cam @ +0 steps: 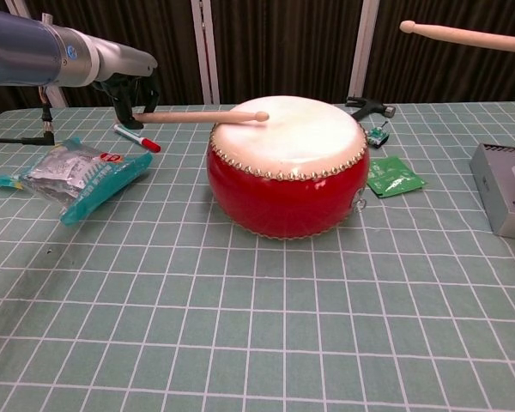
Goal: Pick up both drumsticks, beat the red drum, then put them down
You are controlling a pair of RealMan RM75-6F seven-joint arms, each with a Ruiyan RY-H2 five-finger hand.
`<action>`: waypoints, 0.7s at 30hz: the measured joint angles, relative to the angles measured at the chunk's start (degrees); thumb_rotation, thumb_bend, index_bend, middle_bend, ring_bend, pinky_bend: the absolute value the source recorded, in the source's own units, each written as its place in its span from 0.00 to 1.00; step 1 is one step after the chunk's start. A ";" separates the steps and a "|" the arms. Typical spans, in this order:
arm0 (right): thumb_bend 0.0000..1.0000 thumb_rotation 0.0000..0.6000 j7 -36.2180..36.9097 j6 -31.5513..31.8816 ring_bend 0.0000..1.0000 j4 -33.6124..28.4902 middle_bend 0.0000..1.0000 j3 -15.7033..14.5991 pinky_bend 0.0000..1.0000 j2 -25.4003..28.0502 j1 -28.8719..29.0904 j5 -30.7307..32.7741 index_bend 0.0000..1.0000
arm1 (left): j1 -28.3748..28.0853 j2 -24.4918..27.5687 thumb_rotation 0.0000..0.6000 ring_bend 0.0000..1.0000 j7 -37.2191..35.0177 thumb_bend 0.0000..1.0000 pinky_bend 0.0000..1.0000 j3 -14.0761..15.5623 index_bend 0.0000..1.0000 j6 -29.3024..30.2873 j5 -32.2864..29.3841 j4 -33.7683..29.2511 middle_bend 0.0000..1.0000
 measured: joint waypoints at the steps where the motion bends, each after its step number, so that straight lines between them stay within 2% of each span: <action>1: 0.56 1.00 -0.01 0.18 1.00 -0.26 1.00 -0.05 1.00 0.07 -0.12 -0.15 0.92 | 0.01 0.17 1.00 1.00 -0.74 0.48 1.00 -0.48 0.76 0.72 -1.29 -0.40 1.00; 3: 0.56 1.00 -0.15 0.57 1.00 -0.76 1.00 -0.19 1.00 0.15 -0.30 -0.58 0.92 | 0.22 0.42 1.00 1.00 -3.01 0.48 1.00 -1.28 0.76 2.00 -1.51 -0.99 1.00; 6: 0.56 1.00 -0.27 1.06 1.00 -1.34 1.00 -0.16 1.00 0.11 -0.34 -1.17 0.92 | 1.02 0.79 1.00 1.00 -8.66 0.48 1.00 -2.90 0.76 4.63 2.72 -2.06 1.00; 13: 0.56 1.00 0.47 1.45 1.00 -2.24 1.00 -0.12 1.00 0.05 -0.28 -3.65 0.92 | 4.72 2.00 1.00 1.00 -27.59 0.48 1.00 -7.61 0.76 13.37 27.14 -5.61 1.00; 16: 0.56 1.00 2.04 0.82 1.00 -2.50 1.00 -0.11 1.00 -0.02 -0.22 -5.13 0.92 | 7.00 2.95 1.00 1.00 -34.78 0.48 1.00 -9.55 0.76 17.58 34.62 -7.36 1.00; 21: 0.56 1.00 7.39 -0.91 1.00 -2.73 1.00 0.32 1.00 -0.43 -0.01 -8.46 0.92 | 9.41 5.11 1.00 1.00 -37.21 0.48 1.00 -11.43 0.76 19.81 37.54 -9.30 1.00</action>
